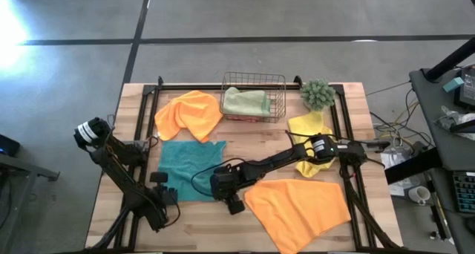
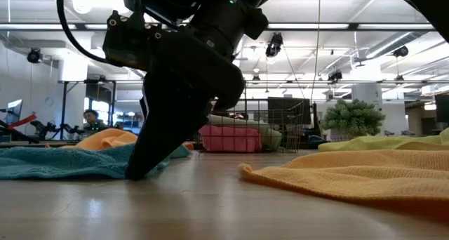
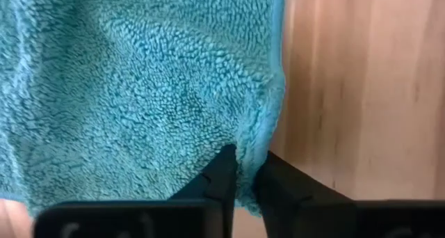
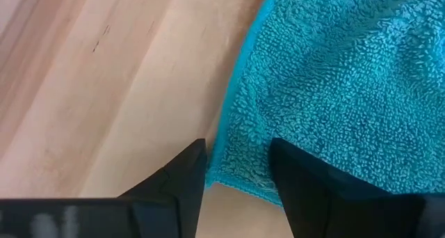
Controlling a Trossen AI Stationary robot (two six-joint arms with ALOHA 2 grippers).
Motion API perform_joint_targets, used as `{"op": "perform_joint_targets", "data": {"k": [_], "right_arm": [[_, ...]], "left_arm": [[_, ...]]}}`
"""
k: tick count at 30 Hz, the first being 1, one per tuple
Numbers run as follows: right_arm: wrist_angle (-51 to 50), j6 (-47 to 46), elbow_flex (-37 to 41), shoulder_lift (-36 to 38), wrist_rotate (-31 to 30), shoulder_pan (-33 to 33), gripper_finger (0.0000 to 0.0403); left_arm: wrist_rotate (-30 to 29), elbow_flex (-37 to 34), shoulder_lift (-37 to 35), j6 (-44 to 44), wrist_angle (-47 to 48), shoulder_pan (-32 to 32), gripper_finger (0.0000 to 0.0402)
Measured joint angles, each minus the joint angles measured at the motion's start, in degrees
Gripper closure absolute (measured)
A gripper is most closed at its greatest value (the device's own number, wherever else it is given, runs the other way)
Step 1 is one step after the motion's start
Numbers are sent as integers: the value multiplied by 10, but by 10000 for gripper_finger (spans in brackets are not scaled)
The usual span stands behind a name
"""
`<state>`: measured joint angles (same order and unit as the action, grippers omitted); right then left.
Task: Fold microfiber towels
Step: Fold the blue microfiber cloth
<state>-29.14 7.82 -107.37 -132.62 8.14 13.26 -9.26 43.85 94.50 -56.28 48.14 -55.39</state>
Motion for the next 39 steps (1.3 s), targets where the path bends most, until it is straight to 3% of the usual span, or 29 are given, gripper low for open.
{"op": "perform_joint_targets", "data": {"k": [4,14,21,27,39], "right_arm": [[4,-27,-1,-1,-6,-7,282],[6,-59,0,-1,-14,-15,387],[-20,-66,3,23,-20,-16,393],[-107,-75,4,66,-14,-11,394],[-158,-160,1,159,58,28,394]], "left_arm": [[-4,-1,0,-1,1,3,397],[2,12,0,-3,9,7,400],[3,47,-23,-4,39,7,401],[14,107,-54,1,42,11,401],[28,264,-60,-2,33,45,401]]}}
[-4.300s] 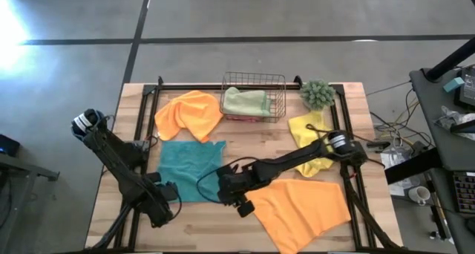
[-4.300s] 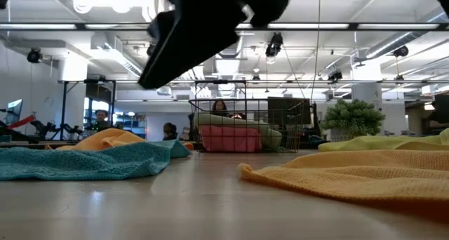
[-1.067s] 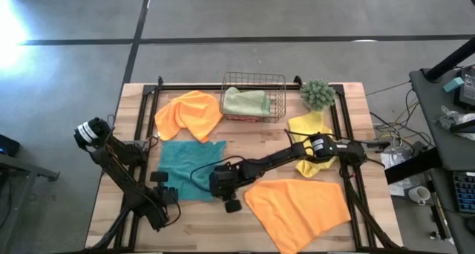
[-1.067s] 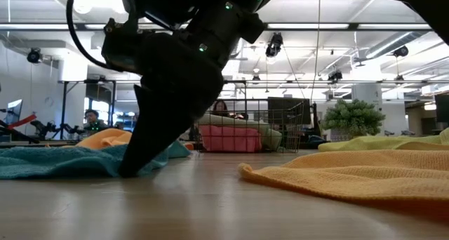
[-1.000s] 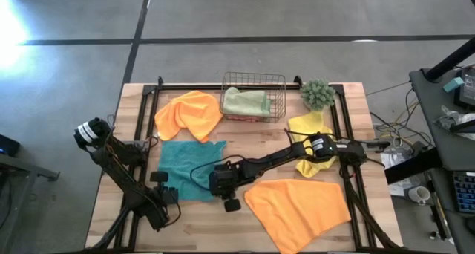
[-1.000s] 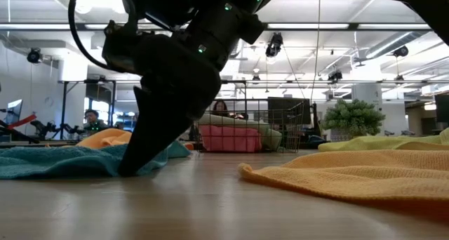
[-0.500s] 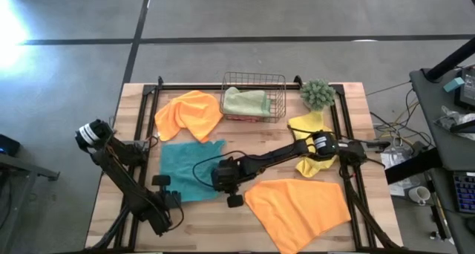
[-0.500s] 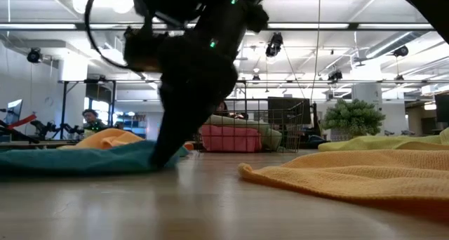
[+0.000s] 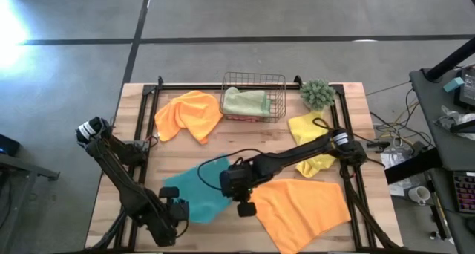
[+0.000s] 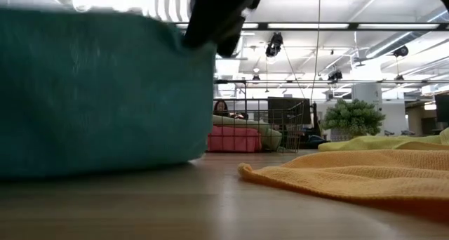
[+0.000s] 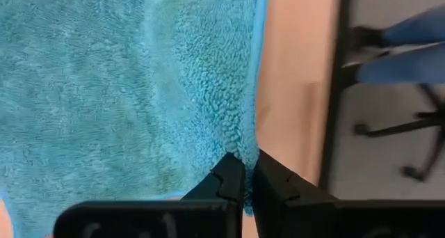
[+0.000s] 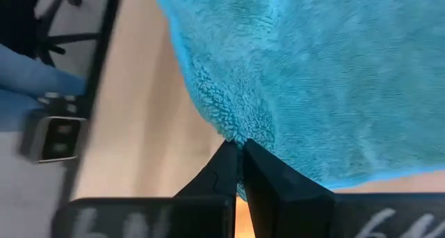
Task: Fold microfiber towels
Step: Fold the blue microfiber cloth
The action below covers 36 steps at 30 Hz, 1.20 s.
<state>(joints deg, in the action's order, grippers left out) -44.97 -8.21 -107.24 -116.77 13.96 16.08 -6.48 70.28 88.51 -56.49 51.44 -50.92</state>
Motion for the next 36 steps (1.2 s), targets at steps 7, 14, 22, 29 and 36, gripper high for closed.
{"op": "perform_joint_targets", "data": {"k": [7,14,22,29,36], "right_arm": [[-4,-54,0,23,-1,8,394],[-17,-78,4,22,-59,-2,394],[-13,-88,6,0,-96,-51,394],[-10,-92,7,-35,-96,-80,394],[-4,-92,8,-64,-97,-100,394]], "left_arm": [[28,31,21,-2,-21,4,401],[73,14,25,-17,-12,8,401],[78,10,21,-16,98,33,401],[79,-7,18,36,162,88,401],[107,-54,18,76,155,127,401]]}}
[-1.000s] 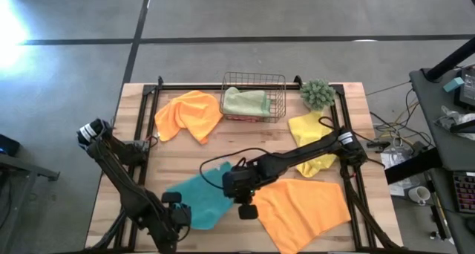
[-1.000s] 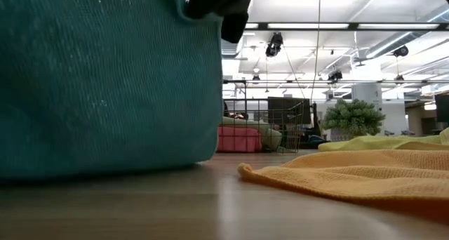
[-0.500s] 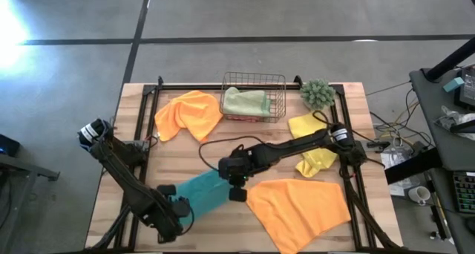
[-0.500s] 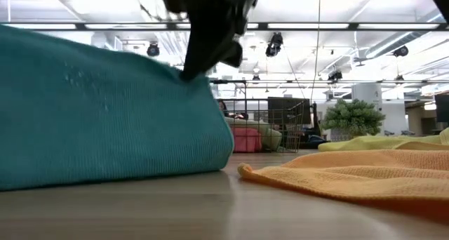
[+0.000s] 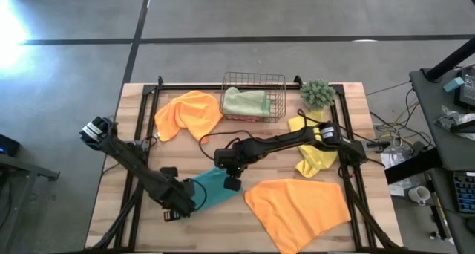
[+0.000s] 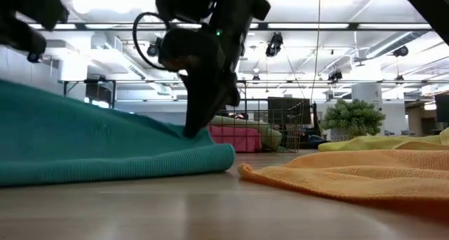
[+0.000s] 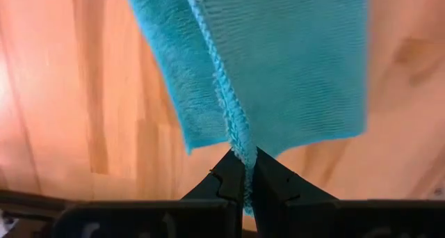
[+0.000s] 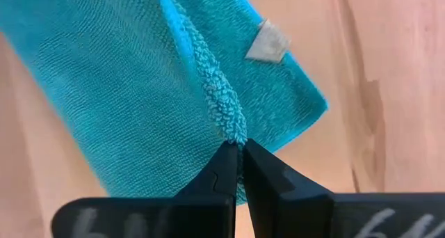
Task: Fold microfiber towels
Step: Fold the blue microfiber cloth
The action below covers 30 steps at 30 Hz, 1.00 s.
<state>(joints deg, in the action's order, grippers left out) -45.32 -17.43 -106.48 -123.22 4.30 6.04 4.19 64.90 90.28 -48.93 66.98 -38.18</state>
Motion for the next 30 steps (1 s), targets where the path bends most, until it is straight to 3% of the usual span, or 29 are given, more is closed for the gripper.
{"op": "perform_joint_targets", "data": {"k": [8,13,25,30], "right_arm": [[13,0,-1,-10,1,-11,394],[14,-6,-1,-10,-4,-18,382],[10,-6,-1,-6,-4,-31,268],[-3,-3,-1,26,7,-28,237]], "left_arm": [[26,-59,0,-1,-22,10,399],[27,-64,1,1,-36,10,373],[37,-64,0,-2,-34,10,255],[59,-47,-1,-3,-26,11,234]]}}
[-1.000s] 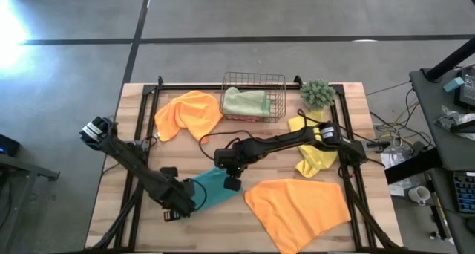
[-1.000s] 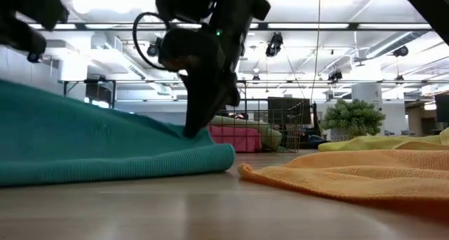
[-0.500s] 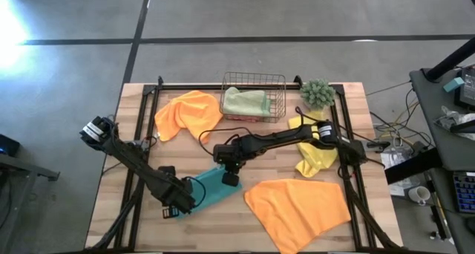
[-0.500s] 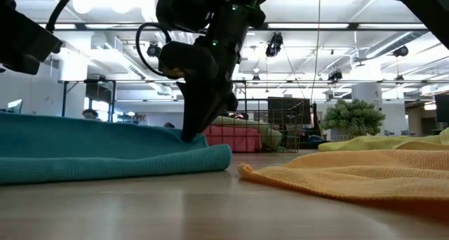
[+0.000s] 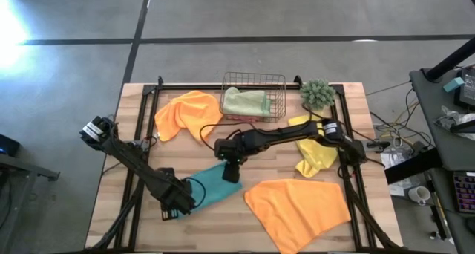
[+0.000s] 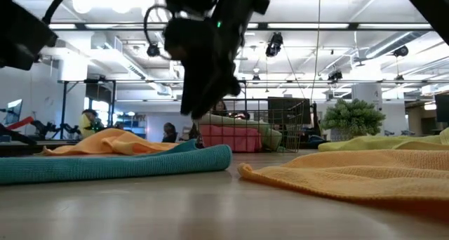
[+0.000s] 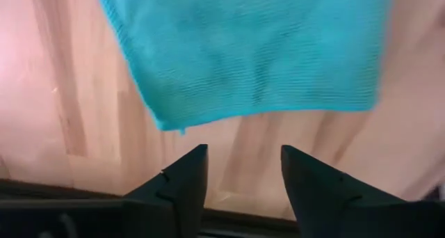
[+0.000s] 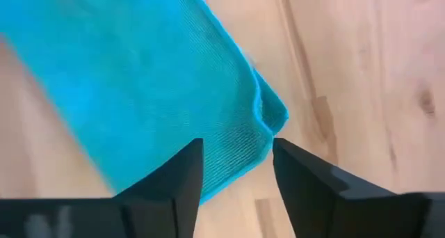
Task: Fold microfiber towels
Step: Fold the blue microfiber cloth
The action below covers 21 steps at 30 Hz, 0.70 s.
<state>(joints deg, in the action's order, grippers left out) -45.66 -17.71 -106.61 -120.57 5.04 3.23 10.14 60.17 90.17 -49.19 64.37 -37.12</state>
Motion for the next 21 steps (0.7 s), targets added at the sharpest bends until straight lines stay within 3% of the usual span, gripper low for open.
{"op": "perform_joint_targets", "data": {"k": [3,7,14,21], "right_arm": [[-7,-4,1,14,21,12,236],[11,7,12,11,59,40,247],[99,-10,61,8,59,63,264],[119,-48,101,-4,59,63,282]], "left_arm": [[-1,7,-1,-1,-32,0,233],[-31,-7,3,3,-153,0,233],[-72,-39,18,1,-155,4,233],[-38,-82,23,-1,-191,5,233]]}}
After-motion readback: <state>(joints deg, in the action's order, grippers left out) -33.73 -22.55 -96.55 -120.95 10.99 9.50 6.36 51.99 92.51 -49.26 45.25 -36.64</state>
